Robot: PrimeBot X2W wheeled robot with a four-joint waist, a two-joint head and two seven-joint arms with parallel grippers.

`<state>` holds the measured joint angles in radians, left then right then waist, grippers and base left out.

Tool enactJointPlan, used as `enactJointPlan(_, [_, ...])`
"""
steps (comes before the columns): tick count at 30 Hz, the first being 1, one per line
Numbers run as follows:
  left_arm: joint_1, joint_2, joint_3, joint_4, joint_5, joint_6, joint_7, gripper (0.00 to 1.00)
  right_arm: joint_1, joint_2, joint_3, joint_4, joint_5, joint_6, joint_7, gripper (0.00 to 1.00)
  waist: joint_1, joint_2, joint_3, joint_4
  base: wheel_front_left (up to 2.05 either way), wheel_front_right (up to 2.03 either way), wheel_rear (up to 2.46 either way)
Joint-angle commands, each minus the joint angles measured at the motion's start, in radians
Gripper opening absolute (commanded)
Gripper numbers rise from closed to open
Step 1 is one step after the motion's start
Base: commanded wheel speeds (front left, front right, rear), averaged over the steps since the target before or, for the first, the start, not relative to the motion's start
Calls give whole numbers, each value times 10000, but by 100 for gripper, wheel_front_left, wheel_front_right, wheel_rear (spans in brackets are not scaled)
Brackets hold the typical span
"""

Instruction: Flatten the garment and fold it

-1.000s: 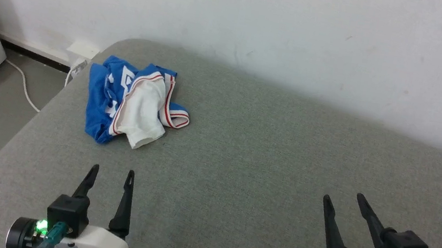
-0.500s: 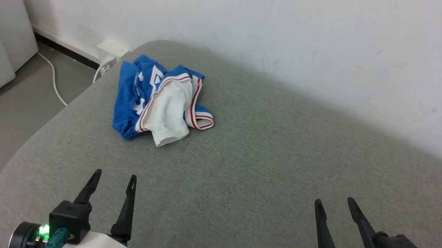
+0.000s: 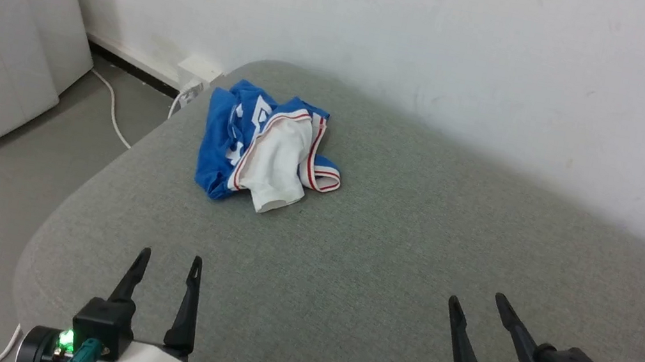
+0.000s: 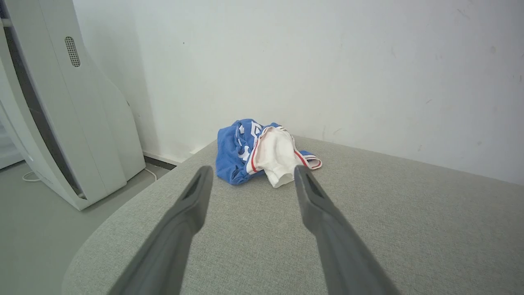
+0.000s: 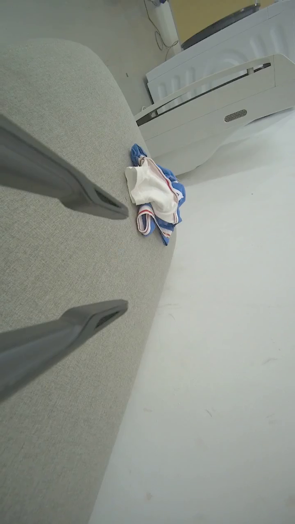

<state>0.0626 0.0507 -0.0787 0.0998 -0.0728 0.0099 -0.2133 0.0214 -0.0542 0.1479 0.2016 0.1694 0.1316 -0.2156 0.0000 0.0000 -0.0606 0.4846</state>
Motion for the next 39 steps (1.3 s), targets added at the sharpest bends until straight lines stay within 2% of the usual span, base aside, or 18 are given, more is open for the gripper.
enactJointPlan(1, [161,-4,-49,43,-109,-18,-134,100,13,33,65,45,120,-8,-111,100,0,0,28,91,0,0,0])
enactJointPlan(6, [-212,10,-77,166,-131,-262,-239,100,-128,35,143,103,36,-8,-216,100,0,0,292,178,0,0,0])
enactJointPlan(10, [-991,223,50,611,-133,-507,-322,100,-384,37,311,110,-180,-9,-299,100,0,0,755,-13,0,0,0])
enactJointPlan(15, [-2492,703,175,1843,-188,-779,-379,100,-814,39,614,-58,-484,-9,-404,100,0,0,1645,-408,0,0,0])
enactJointPlan(19, [-4134,1282,370,3159,-657,-1111,92,100,-1168,40,859,-252,-797,-9,-461,100,0,0,2438,-794,0,0,0])
enactJointPlan(22, [-5294,1739,446,4077,-1233,-1296,926,100,-1450,40,972,-540,-1022,-9,-383,100,0,0,2974,-1157,0,0,0])
enactJointPlan(25, [-6400,2288,87,4818,-1824,-1388,2037,100,-1718,40,991,-1004,-1242,-9,-182,100,0,0,3524,-1502,0,0,0])
enactJointPlan(33, [-8585,4081,-2792,5400,-4670,-1403,4889,100,-2084,40,919,-1993,-1498,-9,194,100,0,0,4616,-2310,0,0,0])
enactJointPlan(36, [-9097,4486,-3252,5578,-6025,-1403,5992,100,-2111,40,899,-2164,-1569,-9,218,100,0,0,4957,-2583,0,0,0])
enactJointPlan(39, [-9348,4998,-3702,5816,-6829,-1404,6973,100,-2154,40,883,-2263,-1604,-9,192,100,0,0,5203,-2871,0,0,0])
